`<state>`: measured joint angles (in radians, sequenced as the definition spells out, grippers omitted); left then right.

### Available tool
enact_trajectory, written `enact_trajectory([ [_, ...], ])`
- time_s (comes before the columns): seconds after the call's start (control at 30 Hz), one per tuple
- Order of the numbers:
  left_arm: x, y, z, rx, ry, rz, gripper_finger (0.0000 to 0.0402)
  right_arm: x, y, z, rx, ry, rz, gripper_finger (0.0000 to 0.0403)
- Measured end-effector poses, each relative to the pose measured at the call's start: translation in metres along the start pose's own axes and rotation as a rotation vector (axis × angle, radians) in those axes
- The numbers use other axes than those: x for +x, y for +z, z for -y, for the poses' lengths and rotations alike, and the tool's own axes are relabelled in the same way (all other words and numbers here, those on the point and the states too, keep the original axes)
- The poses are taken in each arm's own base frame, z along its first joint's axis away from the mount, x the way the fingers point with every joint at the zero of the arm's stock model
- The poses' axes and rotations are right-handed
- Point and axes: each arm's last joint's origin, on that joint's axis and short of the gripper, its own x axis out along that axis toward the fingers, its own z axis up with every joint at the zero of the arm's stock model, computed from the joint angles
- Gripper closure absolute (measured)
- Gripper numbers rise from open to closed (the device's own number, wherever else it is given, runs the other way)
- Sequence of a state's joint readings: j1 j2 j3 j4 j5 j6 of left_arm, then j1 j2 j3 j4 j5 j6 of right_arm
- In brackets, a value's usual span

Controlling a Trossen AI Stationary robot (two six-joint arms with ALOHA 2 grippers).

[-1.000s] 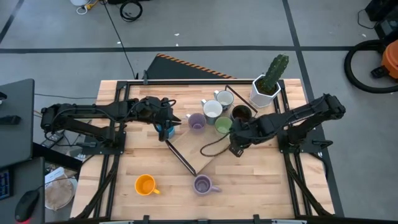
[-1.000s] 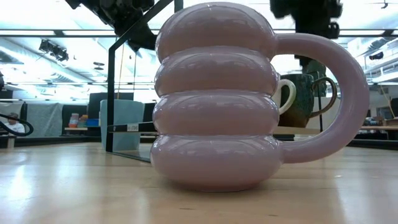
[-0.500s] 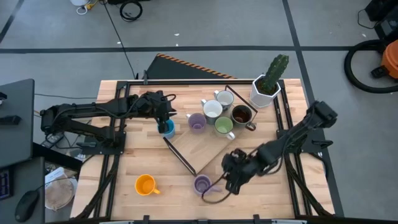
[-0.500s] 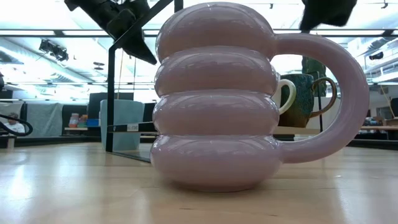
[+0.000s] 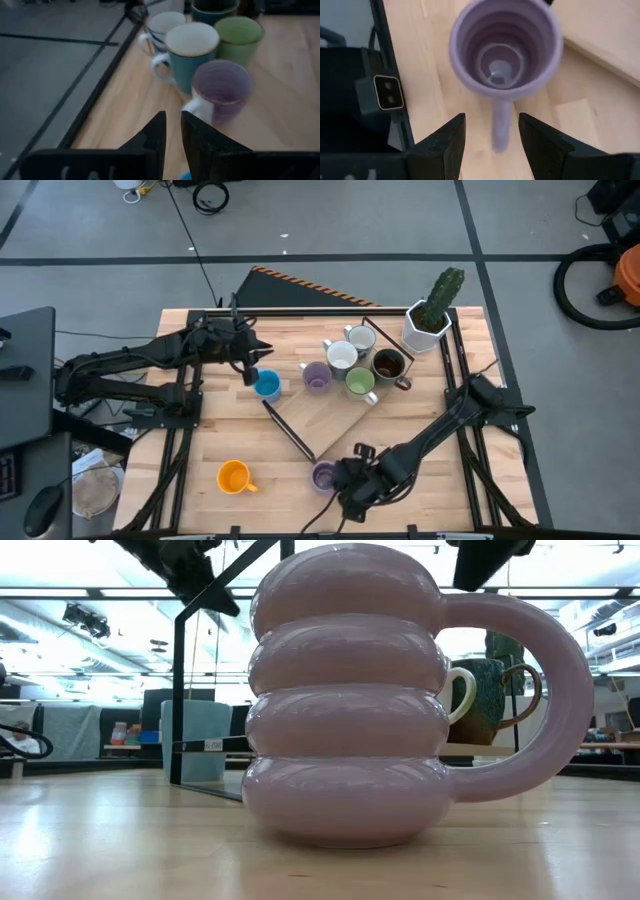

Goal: Place coffee mugs
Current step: Put the purple mug on the shelf

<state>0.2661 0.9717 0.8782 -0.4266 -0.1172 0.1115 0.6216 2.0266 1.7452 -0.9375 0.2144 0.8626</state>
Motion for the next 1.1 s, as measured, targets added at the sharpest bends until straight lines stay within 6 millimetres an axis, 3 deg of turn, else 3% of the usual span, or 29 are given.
enact_trajectory([
  [0.33,-0.004,-0.006,0.008,-0.002,-0.099,-0.048,0.0338,0.032,0.003,-0.012,-0.007,-0.100,-0.092,0.0213],
  [0.77,-0.004,-0.007,0.008,-0.001,-0.103,-0.060,0.0338,0.049,-0.002,-0.010,0.046,-0.155,-0.096,0.0217],
  [0.87,-0.004,-0.007,0.008,0.000,-0.103,-0.067,0.0338,0.052,-0.002,-0.008,0.058,-0.162,-0.109,0.0242],
  [1.1,-0.004,-0.008,0.008,0.000,-0.102,-0.070,0.0338,0.050,-0.003,-0.003,0.069,-0.183,-0.162,0.0351],
])
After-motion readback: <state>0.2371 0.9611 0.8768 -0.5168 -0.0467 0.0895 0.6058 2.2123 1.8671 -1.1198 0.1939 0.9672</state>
